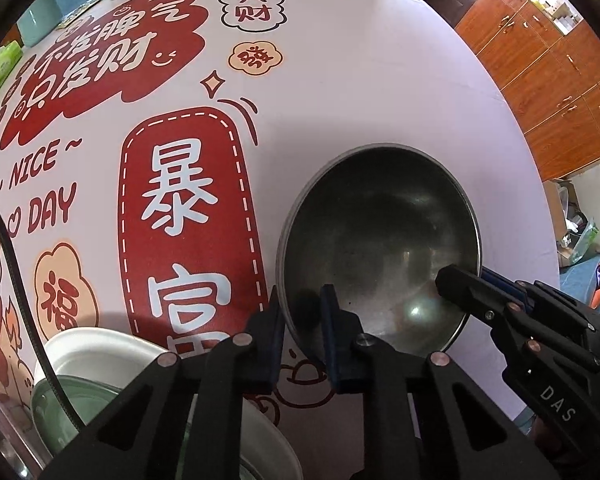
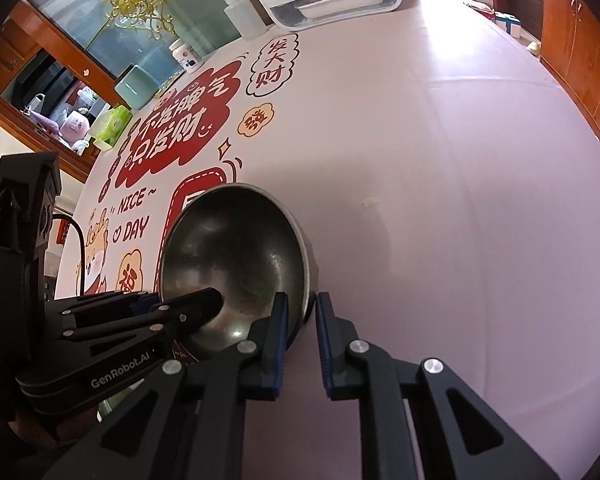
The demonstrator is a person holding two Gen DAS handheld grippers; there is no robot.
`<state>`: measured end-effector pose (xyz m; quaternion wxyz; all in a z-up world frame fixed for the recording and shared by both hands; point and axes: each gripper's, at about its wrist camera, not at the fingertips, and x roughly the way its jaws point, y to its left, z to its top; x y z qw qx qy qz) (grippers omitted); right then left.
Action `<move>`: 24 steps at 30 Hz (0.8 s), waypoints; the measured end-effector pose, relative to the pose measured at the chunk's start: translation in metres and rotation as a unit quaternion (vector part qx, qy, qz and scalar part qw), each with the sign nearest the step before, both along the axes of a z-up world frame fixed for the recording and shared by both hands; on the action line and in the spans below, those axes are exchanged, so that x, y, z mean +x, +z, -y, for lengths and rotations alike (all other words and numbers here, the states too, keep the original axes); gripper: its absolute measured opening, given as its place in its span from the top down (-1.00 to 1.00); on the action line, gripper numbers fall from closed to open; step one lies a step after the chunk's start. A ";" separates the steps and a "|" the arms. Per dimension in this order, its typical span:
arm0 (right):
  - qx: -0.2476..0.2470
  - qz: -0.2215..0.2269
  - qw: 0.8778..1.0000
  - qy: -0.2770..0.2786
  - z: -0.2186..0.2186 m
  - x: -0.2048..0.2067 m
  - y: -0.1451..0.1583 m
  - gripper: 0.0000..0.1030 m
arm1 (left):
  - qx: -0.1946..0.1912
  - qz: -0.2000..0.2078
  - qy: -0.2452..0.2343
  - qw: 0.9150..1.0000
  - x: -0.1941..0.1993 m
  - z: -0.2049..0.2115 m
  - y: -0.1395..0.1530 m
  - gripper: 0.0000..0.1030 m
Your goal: Organize plates and bowls
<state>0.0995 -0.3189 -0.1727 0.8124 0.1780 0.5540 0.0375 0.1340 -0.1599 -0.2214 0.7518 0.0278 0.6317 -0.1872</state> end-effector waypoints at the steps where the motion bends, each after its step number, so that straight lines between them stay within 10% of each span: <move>1: 0.001 -0.001 1.000 0.000 0.000 0.000 0.000 0.73 | -0.001 0.000 0.000 1.000 -0.001 0.000 0.001 0.72; 24: -0.022 0.043 0.998 0.033 -0.024 -0.019 0.033 0.78 | -0.020 0.043 0.034 0.998 -0.037 -0.038 0.041 0.72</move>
